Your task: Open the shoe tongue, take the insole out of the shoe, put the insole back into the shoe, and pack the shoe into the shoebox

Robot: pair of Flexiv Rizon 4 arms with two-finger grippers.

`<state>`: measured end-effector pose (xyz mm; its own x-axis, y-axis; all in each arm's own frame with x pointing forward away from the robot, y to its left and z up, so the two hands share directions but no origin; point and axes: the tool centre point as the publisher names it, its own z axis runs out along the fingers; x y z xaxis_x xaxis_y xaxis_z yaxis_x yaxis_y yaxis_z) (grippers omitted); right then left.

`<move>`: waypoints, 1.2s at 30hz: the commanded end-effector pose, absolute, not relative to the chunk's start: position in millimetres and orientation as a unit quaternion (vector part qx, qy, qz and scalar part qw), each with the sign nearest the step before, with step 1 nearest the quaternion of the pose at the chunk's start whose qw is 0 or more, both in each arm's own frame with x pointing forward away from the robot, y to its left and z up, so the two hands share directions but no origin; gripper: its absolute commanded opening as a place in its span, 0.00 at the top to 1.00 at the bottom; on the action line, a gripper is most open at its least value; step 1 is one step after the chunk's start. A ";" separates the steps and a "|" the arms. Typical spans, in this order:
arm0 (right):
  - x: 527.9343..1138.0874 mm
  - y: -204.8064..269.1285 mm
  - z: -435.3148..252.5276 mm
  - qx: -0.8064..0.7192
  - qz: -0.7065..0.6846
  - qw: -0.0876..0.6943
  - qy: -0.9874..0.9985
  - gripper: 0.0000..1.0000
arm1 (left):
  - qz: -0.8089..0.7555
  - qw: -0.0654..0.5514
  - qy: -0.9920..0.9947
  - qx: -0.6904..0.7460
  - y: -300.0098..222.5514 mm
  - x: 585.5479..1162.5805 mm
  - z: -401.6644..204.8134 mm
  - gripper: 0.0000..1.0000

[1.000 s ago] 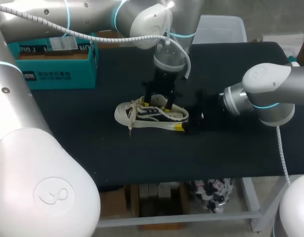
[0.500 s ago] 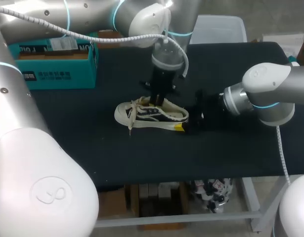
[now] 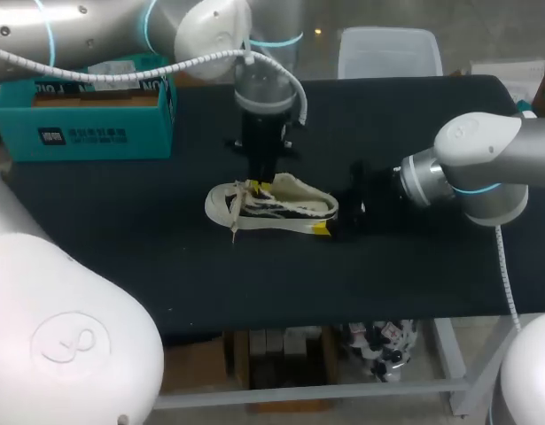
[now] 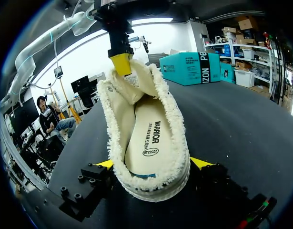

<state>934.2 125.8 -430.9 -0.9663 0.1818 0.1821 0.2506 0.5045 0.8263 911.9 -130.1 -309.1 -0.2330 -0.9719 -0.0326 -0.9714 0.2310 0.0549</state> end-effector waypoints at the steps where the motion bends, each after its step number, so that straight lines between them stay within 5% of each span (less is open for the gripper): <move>1: 935.5 123.8 -441.3 -0.124 -0.484 0.038 -0.866 1.00 | 0.039 0.038 -0.778 0.625 -109.3 906.7 -303.0 1.00; 15: 935.5 123.8 -441.3 -0.124 -0.484 0.038 -0.866 1.00 | 0.122 0.133 -0.742 0.646 -52.2 931.3 -308.0 1.00; 26: 935.5 123.8 -441.3 -0.124 -0.484 0.038 -0.866 1.00 | 0.110 0.155 -0.780 0.596 -64.7 939.9 -296.9 1.00; 28: 935.5 123.8 -441.3 -0.124 -0.484 0.038 -0.866 1.00 | 0.107 0.159 -0.797 0.573 -70.3 938.3 -288.3 0.69; 29: 935.5 123.8 -441.3 -0.124 -0.484 0.038 -0.866 1.00 | 0.108 0.151 -0.804 0.565 -72.9 937.2 -283.1 0.62; 36: 935.5 123.8 -441.3 -0.124 -0.484 0.038 -0.866 1.00 | 0.107 0.121 -0.847 0.506 -89.3 927.8 -251.6 0.61</move>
